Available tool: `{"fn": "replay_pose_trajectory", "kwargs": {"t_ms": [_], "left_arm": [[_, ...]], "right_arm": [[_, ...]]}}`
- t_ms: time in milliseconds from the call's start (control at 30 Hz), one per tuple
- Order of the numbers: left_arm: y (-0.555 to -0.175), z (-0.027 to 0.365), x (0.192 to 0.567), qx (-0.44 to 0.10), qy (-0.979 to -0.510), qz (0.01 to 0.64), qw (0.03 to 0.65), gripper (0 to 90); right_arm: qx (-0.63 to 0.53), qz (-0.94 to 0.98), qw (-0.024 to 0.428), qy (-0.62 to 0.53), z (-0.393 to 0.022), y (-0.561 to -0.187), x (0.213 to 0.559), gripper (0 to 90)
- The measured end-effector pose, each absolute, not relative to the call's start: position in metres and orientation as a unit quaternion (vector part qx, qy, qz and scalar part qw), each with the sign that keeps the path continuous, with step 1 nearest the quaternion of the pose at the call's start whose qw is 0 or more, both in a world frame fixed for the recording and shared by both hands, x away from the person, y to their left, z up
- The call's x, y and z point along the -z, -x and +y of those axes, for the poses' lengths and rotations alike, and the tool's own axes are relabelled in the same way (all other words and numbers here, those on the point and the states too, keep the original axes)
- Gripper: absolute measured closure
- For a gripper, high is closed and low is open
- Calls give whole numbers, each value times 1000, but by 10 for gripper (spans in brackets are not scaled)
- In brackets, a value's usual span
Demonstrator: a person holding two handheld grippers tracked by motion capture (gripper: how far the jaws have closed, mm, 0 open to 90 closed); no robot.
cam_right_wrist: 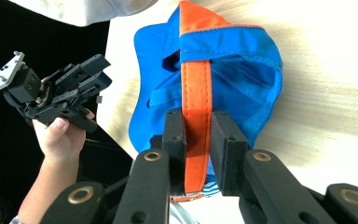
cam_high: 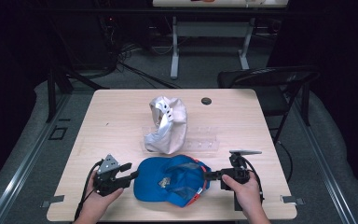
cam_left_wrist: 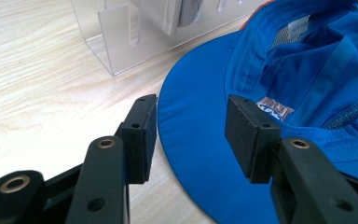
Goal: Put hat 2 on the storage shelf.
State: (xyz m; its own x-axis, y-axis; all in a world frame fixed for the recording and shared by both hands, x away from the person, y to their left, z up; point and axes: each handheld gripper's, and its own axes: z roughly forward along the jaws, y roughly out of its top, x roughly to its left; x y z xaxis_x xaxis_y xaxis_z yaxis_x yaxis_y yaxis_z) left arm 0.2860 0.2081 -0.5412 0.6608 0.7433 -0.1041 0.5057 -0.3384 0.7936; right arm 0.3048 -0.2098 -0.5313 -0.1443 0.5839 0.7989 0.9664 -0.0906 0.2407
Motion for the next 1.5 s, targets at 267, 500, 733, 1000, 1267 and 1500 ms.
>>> {"fn": "replay_pose_trajectory", "kwargs": {"t_ms": [267,500,733,1000,1267,1500], "left_arm": [[-285,208,541,-140,-807,384,426,536],[-285,208,541,-140,-808,383,425,535],[-285,207,541,-141,-807,383,426,534],[-285,207,541,-141,-808,381,426,534],[-285,206,541,-141,-809,381,426,534],[-283,203,541,-139,-812,374,426,532]], "right_arm": [[387,-655,213,613,-213,-312,509,775],[379,-655,218,616,-222,-319,491,775],[383,-651,223,616,-230,-324,474,775],[395,-644,234,612,-231,-329,453,776],[396,-652,231,604,-228,-334,431,776],[403,-653,232,598,-221,-338,406,776]]}}
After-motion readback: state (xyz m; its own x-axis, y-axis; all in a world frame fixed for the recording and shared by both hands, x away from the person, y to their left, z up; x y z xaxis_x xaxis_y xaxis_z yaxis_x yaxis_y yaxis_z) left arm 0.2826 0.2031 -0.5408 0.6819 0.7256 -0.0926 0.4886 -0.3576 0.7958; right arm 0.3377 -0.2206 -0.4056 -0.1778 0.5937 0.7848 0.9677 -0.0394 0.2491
